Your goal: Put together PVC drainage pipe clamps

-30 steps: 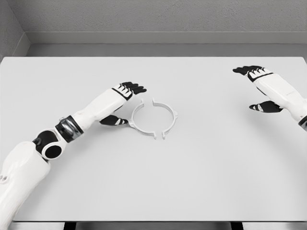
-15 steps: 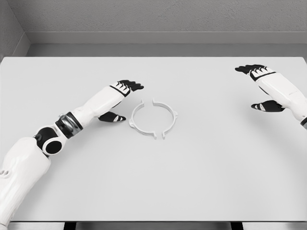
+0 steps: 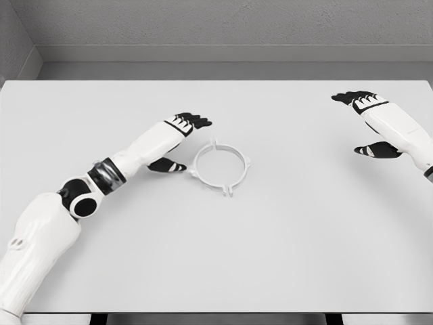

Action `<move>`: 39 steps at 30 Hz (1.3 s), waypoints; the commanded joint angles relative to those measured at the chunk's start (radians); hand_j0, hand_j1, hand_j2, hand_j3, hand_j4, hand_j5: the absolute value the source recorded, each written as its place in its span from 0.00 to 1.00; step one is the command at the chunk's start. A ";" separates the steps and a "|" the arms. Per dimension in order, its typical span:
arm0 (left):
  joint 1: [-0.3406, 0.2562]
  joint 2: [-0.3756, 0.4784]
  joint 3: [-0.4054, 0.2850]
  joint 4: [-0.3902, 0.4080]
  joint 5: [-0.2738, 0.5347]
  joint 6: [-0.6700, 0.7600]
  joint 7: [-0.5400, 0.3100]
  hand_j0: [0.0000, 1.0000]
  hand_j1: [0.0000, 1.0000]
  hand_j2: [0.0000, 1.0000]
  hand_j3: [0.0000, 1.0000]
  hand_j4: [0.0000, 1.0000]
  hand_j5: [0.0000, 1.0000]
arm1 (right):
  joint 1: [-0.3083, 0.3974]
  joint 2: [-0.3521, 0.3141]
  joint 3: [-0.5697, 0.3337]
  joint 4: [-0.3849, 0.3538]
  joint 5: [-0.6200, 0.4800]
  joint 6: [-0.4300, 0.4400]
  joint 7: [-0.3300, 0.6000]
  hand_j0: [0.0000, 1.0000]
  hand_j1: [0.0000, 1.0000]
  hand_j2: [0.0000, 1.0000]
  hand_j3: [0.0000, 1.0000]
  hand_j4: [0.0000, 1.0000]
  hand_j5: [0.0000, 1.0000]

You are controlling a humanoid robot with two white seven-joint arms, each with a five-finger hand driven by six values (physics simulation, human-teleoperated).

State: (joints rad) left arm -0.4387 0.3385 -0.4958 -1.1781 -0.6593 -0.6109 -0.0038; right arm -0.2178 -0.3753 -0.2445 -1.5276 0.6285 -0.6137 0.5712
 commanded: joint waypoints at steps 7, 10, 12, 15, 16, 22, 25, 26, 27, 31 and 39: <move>-0.002 -0.010 -0.006 -0.002 0.006 0.000 0.001 1.00 1.00 1.00 1.00 1.00 1.00 | 0.000 -0.001 -0.001 -0.002 -0.007 0.003 -0.001 1.00 1.00 1.00 1.00 1.00 1.00; -0.002 -0.016 -0.006 0.000 0.004 0.000 0.001 1.00 1.00 1.00 1.00 1.00 1.00 | 0.000 -0.001 -0.001 -0.002 -0.007 0.003 -0.001 1.00 1.00 1.00 1.00 1.00 1.00; -0.002 -0.023 -0.007 -0.002 0.004 0.000 -0.001 1.00 1.00 1.00 1.00 1.00 1.00 | 0.000 -0.001 -0.001 -0.002 -0.007 0.003 -0.001 1.00 1.00 1.00 1.00 1.00 1.00; -0.002 -0.023 -0.006 -0.002 -0.011 0.000 0.001 1.00 1.00 1.00 1.00 1.00 1.00 | 0.000 -0.001 0.001 -0.002 -0.007 0.003 -0.001 1.00 1.00 1.00 1.00 1.00 1.00; -0.002 -0.024 -0.006 -0.002 -0.011 0.000 0.001 1.00 1.00 1.00 1.00 1.00 1.00 | 0.000 -0.001 0.001 -0.002 -0.007 0.003 -0.001 1.00 1.00 1.00 1.00 1.00 1.00; -0.002 -0.041 -0.006 -0.002 -0.025 0.000 0.001 1.00 1.00 1.00 1.00 1.00 1.00 | 0.000 -0.001 -0.001 -0.002 -0.009 0.003 -0.001 1.00 1.00 1.00 1.00 1.00 1.00; -0.002 -0.042 -0.007 -0.002 -0.025 0.000 0.001 1.00 1.00 1.00 1.00 1.00 1.00 | 0.000 -0.001 0.001 -0.003 -0.009 0.003 -0.001 1.00 1.00 1.00 1.00 1.00 1.00; -0.002 -0.042 -0.007 -0.002 -0.025 0.000 0.001 1.00 1.00 1.00 1.00 1.00 1.00 | 0.000 -0.001 -0.001 -0.003 -0.009 0.003 -0.001 1.00 1.00 1.00 1.00 1.00 1.00; -0.002 -0.041 -0.007 -0.002 -0.025 0.000 0.001 1.00 1.00 1.00 1.00 1.00 1.00 | 0.000 -0.001 0.001 -0.002 -0.009 0.003 -0.001 1.00 1.00 1.00 1.00 1.00 1.00; -0.011 -0.021 0.017 -0.003 -0.017 0.000 0.001 1.00 1.00 1.00 1.00 1.00 1.00 | 0.000 -0.001 0.001 -0.002 -0.007 0.003 -0.001 1.00 1.00 1.00 1.00 1.00 1.00; -0.020 0.361 0.192 0.028 0.052 0.000 0.004 1.00 1.00 1.00 1.00 1.00 1.00 | 0.000 -0.001 0.001 -0.003 -0.009 0.003 -0.001 1.00 1.00 1.00 1.00 1.00 1.00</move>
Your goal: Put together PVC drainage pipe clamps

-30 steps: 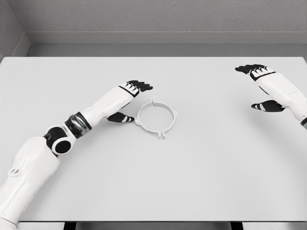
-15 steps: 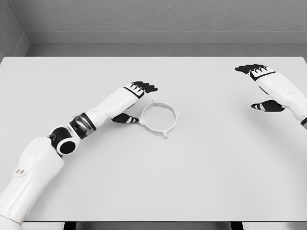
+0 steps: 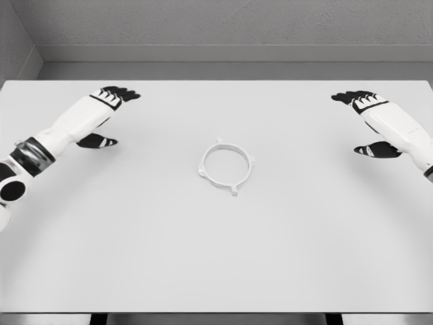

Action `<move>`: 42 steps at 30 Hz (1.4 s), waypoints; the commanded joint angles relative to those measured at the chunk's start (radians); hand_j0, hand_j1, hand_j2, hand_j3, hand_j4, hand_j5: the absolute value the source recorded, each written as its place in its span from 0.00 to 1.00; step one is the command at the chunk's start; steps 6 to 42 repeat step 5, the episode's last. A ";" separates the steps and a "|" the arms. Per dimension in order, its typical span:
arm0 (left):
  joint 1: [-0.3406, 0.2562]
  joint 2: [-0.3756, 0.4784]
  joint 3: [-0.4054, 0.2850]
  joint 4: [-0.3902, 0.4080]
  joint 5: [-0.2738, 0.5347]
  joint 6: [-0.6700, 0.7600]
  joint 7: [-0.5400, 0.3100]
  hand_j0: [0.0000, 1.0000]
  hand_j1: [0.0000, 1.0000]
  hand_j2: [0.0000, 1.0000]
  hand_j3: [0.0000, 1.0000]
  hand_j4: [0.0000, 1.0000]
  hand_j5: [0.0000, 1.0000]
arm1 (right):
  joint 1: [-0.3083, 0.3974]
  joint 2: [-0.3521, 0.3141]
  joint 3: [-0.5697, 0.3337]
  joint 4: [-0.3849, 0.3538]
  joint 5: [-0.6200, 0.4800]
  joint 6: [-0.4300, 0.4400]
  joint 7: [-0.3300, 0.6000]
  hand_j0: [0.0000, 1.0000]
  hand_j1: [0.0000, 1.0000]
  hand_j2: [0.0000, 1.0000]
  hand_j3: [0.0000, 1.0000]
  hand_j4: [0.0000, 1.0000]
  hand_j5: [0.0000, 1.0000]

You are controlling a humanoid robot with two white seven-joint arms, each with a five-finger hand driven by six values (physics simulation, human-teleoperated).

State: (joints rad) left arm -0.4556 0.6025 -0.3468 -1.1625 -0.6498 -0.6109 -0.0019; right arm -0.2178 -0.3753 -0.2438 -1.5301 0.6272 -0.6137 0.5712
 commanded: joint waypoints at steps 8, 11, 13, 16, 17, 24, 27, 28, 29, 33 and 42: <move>0.043 0.183 0.107 0.069 0.064 0.000 0.002 1.00 1.00 1.00 1.00 1.00 1.00 | 0.000 0.000 0.000 -0.001 -0.007 0.003 -0.001 1.00 1.00 1.00 1.00 1.00 1.00; 0.043 0.183 0.107 0.069 0.064 0.000 0.002 1.00 1.00 1.00 1.00 1.00 1.00 | 0.000 0.000 0.000 -0.001 -0.007 0.003 -0.001 1.00 1.00 1.00 1.00 1.00 1.00; 0.043 0.183 0.107 0.069 0.064 0.000 0.002 1.00 1.00 1.00 1.00 1.00 1.00 | 0.000 0.000 0.000 -0.001 -0.007 0.003 -0.001 1.00 1.00 1.00 1.00 1.00 1.00; 0.043 0.183 0.107 0.069 0.064 0.000 0.002 1.00 1.00 1.00 1.00 1.00 1.00 | 0.000 0.000 0.000 -0.001 -0.007 0.003 -0.001 1.00 1.00 1.00 1.00 1.00 1.00; 0.043 0.183 0.107 0.069 0.064 0.000 0.002 1.00 1.00 1.00 1.00 1.00 1.00 | 0.000 0.000 0.000 -0.001 -0.007 0.003 -0.001 1.00 1.00 1.00 1.00 1.00 1.00; 0.043 0.183 0.107 0.069 0.064 0.000 0.002 1.00 1.00 1.00 1.00 1.00 1.00 | 0.000 0.000 0.000 -0.001 -0.007 0.003 -0.001 1.00 1.00 1.00 1.00 1.00 1.00; 0.043 0.183 0.107 0.069 0.064 0.000 0.002 1.00 1.00 1.00 1.00 1.00 1.00 | 0.000 0.000 0.000 -0.001 -0.007 0.003 -0.001 1.00 1.00 1.00 1.00 1.00 1.00; 0.043 0.183 0.107 0.069 0.064 0.000 0.002 1.00 1.00 1.00 1.00 1.00 1.00 | 0.000 0.000 0.000 -0.001 -0.007 0.003 -0.001 1.00 1.00 1.00 1.00 1.00 1.00; 0.043 0.183 0.107 0.069 0.064 0.000 0.002 1.00 1.00 1.00 1.00 1.00 1.00 | 0.000 0.000 0.000 -0.001 -0.007 0.003 -0.001 1.00 1.00 1.00 1.00 1.00 1.00; 0.043 0.183 0.107 0.069 0.064 0.000 0.002 1.00 1.00 1.00 1.00 1.00 1.00 | 0.000 0.000 0.000 -0.001 -0.007 0.003 -0.001 1.00 1.00 1.00 1.00 1.00 1.00; 0.043 0.183 0.107 0.069 0.064 0.000 0.002 1.00 1.00 1.00 1.00 1.00 1.00 | 0.000 0.000 0.000 -0.001 -0.007 0.003 -0.001 1.00 1.00 1.00 1.00 1.00 1.00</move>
